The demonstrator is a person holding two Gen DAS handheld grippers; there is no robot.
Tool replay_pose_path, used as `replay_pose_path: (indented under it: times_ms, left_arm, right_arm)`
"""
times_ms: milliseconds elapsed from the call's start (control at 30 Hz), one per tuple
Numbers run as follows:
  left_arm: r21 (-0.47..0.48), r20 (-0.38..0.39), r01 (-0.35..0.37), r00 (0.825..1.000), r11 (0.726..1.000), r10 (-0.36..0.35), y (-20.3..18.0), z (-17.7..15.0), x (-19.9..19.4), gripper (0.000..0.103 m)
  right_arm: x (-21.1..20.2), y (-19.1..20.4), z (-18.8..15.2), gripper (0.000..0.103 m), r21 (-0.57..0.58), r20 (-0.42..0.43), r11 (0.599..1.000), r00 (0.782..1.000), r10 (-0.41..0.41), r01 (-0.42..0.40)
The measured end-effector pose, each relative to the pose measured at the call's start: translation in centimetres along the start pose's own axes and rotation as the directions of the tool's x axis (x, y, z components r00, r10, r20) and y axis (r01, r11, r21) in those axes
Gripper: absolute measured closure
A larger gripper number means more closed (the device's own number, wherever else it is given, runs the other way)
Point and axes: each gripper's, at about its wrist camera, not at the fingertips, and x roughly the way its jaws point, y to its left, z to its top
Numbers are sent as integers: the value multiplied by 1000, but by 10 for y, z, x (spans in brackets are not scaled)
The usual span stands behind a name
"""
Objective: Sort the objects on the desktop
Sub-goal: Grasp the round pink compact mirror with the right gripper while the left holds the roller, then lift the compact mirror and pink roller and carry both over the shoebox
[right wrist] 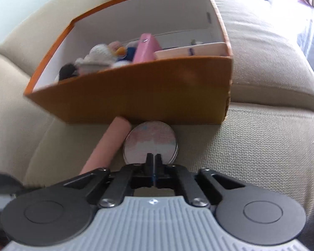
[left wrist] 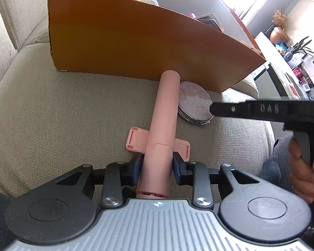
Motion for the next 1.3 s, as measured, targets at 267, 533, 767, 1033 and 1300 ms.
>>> replay_pose_path:
  times_ms: [267,533,767,1033,1300]
  left_arm:
    - [16,-6,-8,1000,1000,8,-2,1,2,67]
    - [23,-11,-12,1000,1000,12,-5,2,3,67]
    - [-4,-10,5,1000,1000,-5,-4,2,6,67]
    - [-12,-17,9,1000,1000,-9,-2,7,10,67]
    - [-14,-19,-3,1000,1000,3,-6,6,11,66]
  right_arm:
    - [21,-19,-6,55,184,-52,982,997,61,-50]
    - [32,-2,-7,59,153,-39,988,998,39,-33]
    - [13,18,-12,82,97,-16,995,1000,21,-19]
    - [-13,84,-21,88,-186,44,982,999,-11,19]
    - [-11,80,-2,80,-248,57,968,998,-26,39]
